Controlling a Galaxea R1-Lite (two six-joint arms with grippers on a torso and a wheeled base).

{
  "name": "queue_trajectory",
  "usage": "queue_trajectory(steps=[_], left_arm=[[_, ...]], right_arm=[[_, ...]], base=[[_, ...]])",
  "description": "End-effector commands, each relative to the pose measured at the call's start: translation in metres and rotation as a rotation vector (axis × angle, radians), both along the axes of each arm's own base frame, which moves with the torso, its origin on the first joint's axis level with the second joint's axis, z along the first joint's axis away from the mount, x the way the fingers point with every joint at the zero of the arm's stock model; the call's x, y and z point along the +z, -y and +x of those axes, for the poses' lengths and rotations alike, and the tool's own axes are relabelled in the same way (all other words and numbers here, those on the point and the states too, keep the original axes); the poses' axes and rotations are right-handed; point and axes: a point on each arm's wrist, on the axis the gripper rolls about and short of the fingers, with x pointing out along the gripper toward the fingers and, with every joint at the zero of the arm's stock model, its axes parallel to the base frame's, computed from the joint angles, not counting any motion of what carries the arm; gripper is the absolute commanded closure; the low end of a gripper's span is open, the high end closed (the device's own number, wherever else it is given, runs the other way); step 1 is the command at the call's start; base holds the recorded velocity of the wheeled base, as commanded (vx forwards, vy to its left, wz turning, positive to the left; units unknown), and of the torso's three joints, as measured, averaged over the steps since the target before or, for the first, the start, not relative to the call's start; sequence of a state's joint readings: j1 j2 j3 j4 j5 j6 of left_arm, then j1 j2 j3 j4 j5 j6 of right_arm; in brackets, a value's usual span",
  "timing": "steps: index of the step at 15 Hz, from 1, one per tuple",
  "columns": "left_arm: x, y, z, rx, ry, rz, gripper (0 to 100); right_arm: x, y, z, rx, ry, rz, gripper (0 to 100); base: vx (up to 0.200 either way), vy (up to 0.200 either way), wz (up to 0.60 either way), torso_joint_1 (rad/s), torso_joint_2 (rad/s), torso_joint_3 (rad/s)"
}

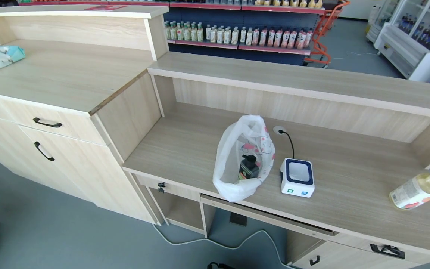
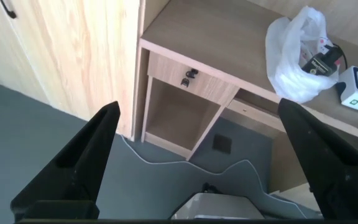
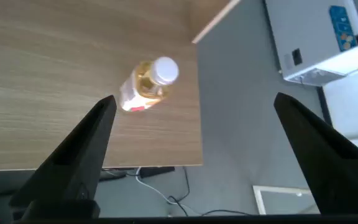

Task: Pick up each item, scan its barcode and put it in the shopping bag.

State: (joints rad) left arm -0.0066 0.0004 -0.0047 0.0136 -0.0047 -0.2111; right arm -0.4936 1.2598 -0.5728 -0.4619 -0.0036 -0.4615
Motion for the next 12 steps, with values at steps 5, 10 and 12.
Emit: queue_trajectory(steps=[5, 10, 12], left_arm=[[0.0, 0.0, 0.0, 0.001, 0.0, -0.001, 0], [0.0, 0.0, 0.0, 0.001, 0.002, -0.001, 0], [0.0, 0.0, 0.0, 0.001, 0.0, -0.001, 0]], right_arm=[[-0.035, 0.046, 0.0, -0.366, -0.099, 0.137, 0], [-0.083, 0.062, 0.063, -0.232, 0.027, 0.225, 0], [-0.097, 0.068, 0.07, -0.241, 0.014, 0.231, 0]], base=[[0.0, 0.0, -0.24, 0.002, 0.0, 0.001], [0.0, 0.0, 0.0, 0.0, 0.0, 0.0], [0.0, 0.0, 0.0, 0.0, 0.0, 0.0]])
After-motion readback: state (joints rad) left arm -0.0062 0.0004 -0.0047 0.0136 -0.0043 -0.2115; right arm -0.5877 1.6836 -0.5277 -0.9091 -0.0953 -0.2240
